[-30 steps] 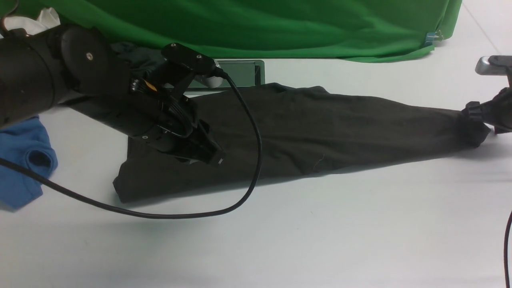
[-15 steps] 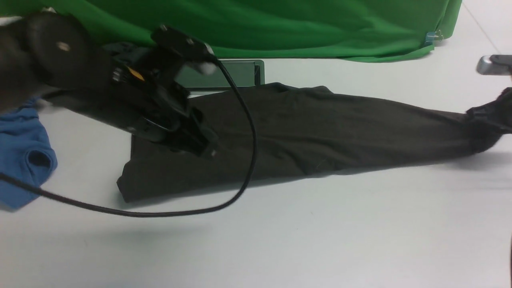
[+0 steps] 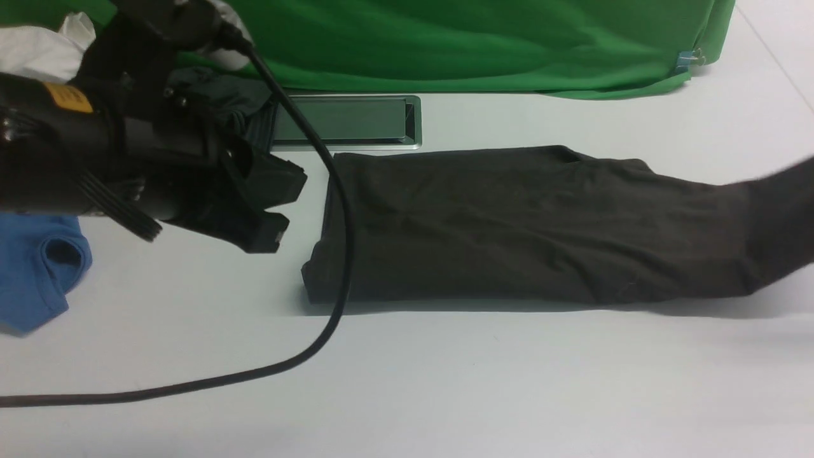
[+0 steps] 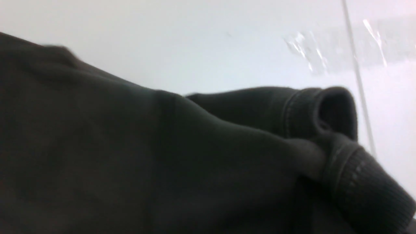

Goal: Fold a long-sleeved shirt on a white desktop.
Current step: 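Fold the right end of the dark garment over onto its left end with the right gripper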

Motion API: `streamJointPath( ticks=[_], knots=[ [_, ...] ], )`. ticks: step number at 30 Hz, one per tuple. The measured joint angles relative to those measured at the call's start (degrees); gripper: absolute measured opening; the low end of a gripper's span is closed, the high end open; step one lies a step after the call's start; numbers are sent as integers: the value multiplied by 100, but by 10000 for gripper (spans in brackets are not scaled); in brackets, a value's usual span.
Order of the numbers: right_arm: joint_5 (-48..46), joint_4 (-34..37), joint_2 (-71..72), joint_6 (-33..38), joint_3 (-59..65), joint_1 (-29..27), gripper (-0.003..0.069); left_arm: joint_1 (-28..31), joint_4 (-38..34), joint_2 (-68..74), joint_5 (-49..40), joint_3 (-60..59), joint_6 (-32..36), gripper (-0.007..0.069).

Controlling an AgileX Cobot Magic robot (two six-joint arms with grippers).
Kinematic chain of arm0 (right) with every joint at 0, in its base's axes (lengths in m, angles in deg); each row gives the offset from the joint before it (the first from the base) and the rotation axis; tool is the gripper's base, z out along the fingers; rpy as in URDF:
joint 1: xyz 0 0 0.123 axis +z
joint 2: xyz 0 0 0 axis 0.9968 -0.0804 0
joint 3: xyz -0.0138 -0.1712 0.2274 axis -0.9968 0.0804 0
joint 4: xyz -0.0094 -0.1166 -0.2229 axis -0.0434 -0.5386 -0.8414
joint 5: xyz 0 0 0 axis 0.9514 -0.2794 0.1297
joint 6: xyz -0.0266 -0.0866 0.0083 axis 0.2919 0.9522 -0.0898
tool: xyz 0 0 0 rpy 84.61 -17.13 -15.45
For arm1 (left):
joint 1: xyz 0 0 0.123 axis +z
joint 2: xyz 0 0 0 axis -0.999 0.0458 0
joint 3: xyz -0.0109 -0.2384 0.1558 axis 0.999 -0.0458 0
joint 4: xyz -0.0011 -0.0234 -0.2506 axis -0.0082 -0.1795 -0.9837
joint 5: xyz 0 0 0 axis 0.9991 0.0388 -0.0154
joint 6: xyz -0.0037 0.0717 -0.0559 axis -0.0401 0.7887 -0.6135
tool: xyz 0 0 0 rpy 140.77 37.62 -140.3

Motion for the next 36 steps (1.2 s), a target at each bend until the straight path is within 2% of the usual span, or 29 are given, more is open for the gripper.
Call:
streamJointPath(
  ticks=[4,8,12,17,25,36],
  knots=[
    [184,705,393,336,0,348,40,0,0,-2,28,-34,0,17],
    [398,1694,590,747,-116,1002,40,0,0,-14,28,-34,-8,17],
    [417,2080,520,853,-372,1633,40,0,0,-14,28,-34,-48,17],
    [451,2312,278,865,-884,2504,40,0,0,-14,28,-34,-60,17],
    [385,2405,-429,733,-1515,3504,40,0,0,-30,22,-34,-65,17],
    [31,2614,-1500,719,-2660,4440,40,0,19,-30,22,-34,-65,17]
  ],
)
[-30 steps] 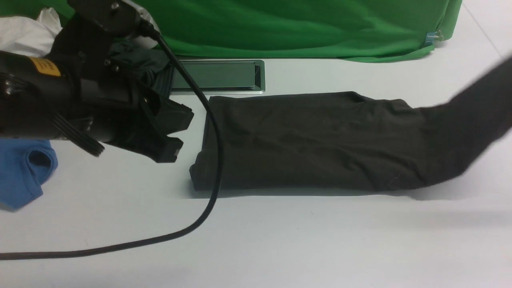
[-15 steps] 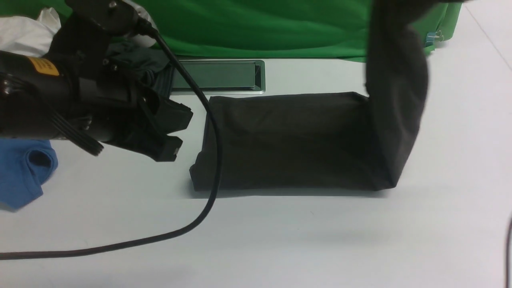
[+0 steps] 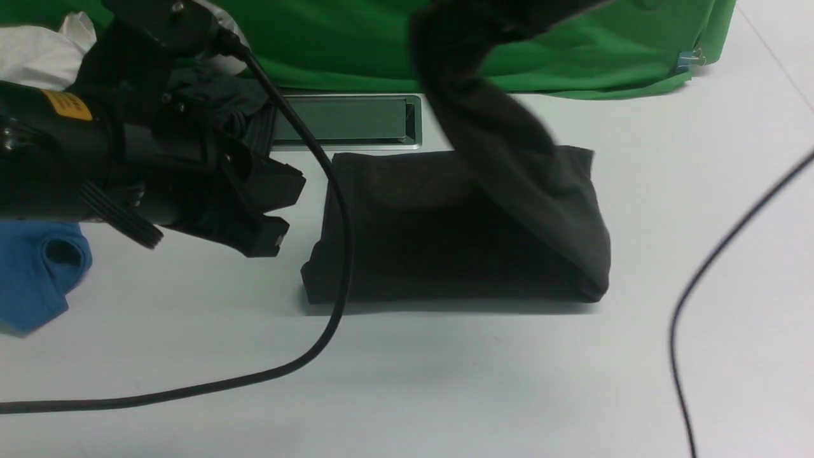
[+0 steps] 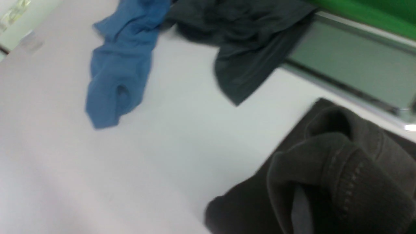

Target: Fold a long-sleeved shirt on a white desktop.

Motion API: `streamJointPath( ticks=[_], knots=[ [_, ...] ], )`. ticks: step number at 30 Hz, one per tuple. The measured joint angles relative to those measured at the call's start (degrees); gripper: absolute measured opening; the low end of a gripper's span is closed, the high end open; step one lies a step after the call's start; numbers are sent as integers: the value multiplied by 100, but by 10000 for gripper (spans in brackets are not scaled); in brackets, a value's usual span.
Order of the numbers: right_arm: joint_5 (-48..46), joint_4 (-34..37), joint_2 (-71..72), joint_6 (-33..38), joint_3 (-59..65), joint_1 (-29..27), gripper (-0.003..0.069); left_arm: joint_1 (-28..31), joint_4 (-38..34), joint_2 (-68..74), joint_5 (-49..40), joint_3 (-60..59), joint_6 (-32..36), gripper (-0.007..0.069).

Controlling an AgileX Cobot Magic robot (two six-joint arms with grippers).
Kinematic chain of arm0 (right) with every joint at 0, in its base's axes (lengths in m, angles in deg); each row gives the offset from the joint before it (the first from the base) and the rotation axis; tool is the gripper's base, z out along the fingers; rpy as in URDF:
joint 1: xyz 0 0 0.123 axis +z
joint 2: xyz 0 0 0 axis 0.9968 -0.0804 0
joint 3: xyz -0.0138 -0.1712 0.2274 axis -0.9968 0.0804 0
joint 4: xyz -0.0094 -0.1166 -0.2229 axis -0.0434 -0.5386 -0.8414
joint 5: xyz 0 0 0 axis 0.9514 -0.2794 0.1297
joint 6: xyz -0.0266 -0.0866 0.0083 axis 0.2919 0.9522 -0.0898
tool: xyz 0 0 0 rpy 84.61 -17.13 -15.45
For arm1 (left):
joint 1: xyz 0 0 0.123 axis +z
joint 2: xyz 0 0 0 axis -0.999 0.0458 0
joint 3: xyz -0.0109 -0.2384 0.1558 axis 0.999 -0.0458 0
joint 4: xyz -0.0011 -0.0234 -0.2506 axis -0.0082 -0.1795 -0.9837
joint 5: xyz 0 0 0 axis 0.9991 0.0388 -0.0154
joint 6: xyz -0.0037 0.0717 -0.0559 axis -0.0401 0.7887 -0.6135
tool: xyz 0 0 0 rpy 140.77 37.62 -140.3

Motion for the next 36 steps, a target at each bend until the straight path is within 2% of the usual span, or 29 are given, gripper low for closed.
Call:
streamJointPath(
  ticks=[5,11,14,16,18,19,20,21,22,23,25,27,28,29,32,34,36],
  knots=[
    [-140,46,-530,-7,-454,307,40,0,48,0,0,0,-115,17],
    [-138,250,-812,-33,-552,404,41,0,65,0,0,0,-128,17],
    [-96,309,-910,-229,-552,451,73,0,65,0,0,0,-128,17],
    [-60,349,-930,-374,-558,487,179,0,70,0,-6,0,-128,17],
    [-87,406,-930,-437,-644,499,354,0,74,0,-34,0,-128,17],
    [-96,412,-930,-444,-658,499,370,0,82,0,-47,0,-128,17],
    [-167,419,-930,-450,-761,493,467,0,88,0,-93,0,-128,17],
    [-198,418,-930,-450,-794,493,491,0,87,0,-94,0,-128,17],
    [-351,408,-905,-450,-904,464,547,0,88,0,-138,0,-128,17],
    [-466,345,-869,-450,-966,437,559,0,94,0,-166,0,-128,17],
    [-723,161,-770,-450,-1071,373,549,0,114,0,-188,0,-134,17],
    [-1136,-465,-533,-492,-1139,243,462,0,150,0,-196,0,-159,17],
    [-1209,-578,-491,-506,-1146,221,442,0,150,0,-196,0,-169,17],
    [-1390,-1023,-354,-626,-1154,164,351,0,161,20,-191,0,-239,17],
    [-1513,-2111,-52,-900,-864,116,178,0,161,152,-116,0,-329,17],
    [-1528,-2544,106,-1050,-514,116,103,0,166,360,22,0,-399,17],
    [-1421,-2713,189,-1125,-123,107,58,0,166,606,175,0,-443,17]
  ],
)
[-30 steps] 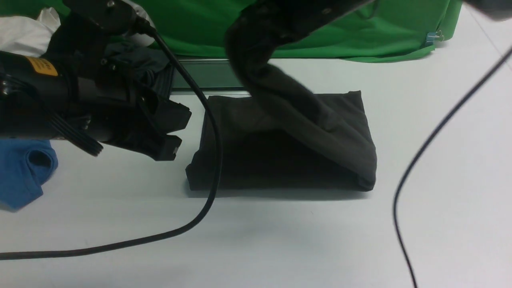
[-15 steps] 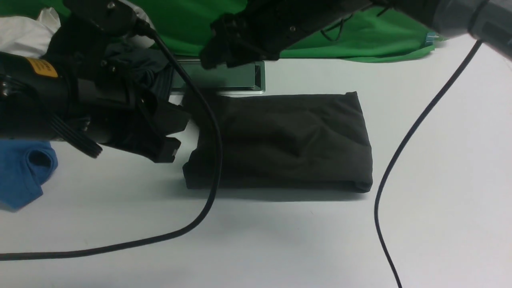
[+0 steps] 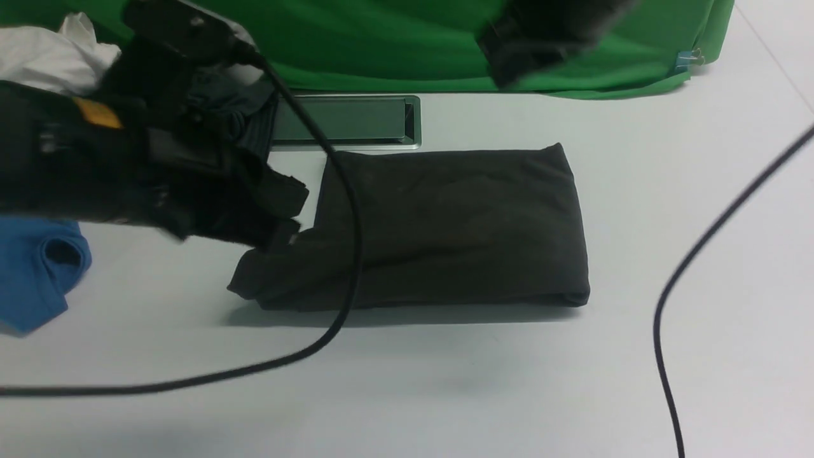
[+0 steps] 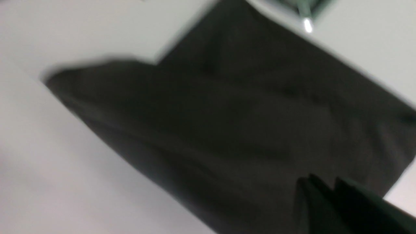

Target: Fold a long-sleeved shirt on a white desktop.

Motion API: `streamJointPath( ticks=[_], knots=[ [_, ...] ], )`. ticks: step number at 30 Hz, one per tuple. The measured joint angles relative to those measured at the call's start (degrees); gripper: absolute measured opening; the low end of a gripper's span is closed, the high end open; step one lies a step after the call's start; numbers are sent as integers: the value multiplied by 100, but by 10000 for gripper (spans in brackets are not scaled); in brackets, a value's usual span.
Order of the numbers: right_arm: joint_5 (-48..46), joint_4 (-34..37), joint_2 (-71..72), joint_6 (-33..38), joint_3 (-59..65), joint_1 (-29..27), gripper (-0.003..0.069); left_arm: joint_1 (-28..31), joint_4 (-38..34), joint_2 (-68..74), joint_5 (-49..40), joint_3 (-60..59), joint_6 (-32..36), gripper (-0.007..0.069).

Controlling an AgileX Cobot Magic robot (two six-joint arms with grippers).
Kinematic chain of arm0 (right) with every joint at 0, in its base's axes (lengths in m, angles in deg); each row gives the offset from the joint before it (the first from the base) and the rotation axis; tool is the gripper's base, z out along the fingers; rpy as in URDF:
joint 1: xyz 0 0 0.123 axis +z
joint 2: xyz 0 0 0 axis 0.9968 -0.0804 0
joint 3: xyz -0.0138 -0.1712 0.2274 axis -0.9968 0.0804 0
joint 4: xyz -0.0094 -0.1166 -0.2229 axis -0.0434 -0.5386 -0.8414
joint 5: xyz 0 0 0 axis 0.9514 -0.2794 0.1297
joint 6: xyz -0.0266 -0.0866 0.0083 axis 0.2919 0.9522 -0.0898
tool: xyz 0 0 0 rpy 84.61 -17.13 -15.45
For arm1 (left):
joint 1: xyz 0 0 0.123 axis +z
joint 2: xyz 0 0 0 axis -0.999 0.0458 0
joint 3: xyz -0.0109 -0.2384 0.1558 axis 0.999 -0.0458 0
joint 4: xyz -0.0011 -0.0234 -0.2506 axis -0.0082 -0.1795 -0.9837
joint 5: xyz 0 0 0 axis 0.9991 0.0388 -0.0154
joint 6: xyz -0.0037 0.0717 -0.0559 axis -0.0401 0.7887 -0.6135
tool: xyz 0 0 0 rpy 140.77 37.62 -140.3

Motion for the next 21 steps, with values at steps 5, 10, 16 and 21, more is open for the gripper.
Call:
streamJointPath(
  ticks=[5,10,16,21],
  knots=[
    [1292,-30,-76,-259,1433,0,37,0,-166,1006,499,0,-45,17],
    [1896,-25,-387,-372,2352,-132,37,0,-244,2140,923,0,40,17],
    [2371,7,-721,-379,3059,-485,38,0,325,3204,1764,5,-109,17],
    [2491,77,-721,-374,3155,-546,40,-6,538,3307,2034,43,-211,17]
  ],
)
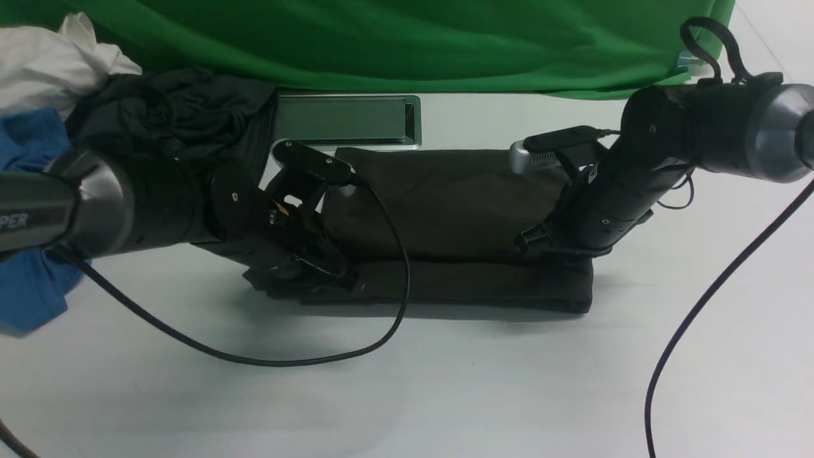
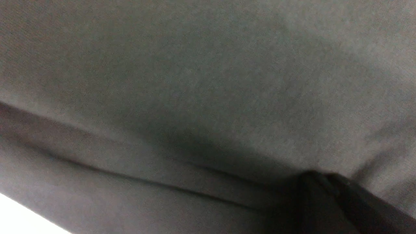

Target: Fold a long-sleeved shirt on a white desktop.

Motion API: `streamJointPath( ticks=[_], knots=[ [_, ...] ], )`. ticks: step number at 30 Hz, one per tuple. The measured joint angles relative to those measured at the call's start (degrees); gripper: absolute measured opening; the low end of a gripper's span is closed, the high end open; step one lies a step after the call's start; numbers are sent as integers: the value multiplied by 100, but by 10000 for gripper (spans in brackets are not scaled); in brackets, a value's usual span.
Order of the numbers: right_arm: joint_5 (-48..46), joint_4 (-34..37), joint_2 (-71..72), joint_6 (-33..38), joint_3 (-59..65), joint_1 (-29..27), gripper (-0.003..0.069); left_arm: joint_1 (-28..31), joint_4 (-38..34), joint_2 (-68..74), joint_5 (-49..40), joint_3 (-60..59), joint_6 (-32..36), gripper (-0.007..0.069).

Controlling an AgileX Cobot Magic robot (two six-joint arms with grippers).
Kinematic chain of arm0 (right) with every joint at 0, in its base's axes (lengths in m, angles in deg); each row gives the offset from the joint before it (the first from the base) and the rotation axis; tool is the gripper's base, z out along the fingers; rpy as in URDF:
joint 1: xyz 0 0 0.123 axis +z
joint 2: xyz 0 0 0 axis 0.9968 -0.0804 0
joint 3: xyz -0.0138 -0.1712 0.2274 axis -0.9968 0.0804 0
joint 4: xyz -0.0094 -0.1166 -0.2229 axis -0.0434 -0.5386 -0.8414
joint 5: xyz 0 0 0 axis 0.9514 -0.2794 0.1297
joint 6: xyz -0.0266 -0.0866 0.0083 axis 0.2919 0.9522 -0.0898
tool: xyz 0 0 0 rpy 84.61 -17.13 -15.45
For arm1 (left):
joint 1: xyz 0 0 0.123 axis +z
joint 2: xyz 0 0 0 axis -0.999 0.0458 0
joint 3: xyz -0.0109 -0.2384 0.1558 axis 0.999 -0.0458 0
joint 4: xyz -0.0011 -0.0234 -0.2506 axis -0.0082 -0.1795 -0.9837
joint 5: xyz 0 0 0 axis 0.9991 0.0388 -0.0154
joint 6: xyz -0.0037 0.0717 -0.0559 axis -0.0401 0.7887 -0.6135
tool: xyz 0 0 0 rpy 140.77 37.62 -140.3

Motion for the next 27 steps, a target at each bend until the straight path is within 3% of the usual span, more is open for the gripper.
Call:
streamJointPath(
  ticks=[6,15,27],
  knots=[
    [-106,-109,500,-91,65,-52,40,6,274,-553,-118,136,-216,17],
    [-1220,-631,2801,-505,161,-53,48,6,145,-3109,-168,263,-246,17],
    [-1556,-740,6971,-1024,2581,-53,62,6,-319,-7774,84,-2393,-174,17]
  ],
)
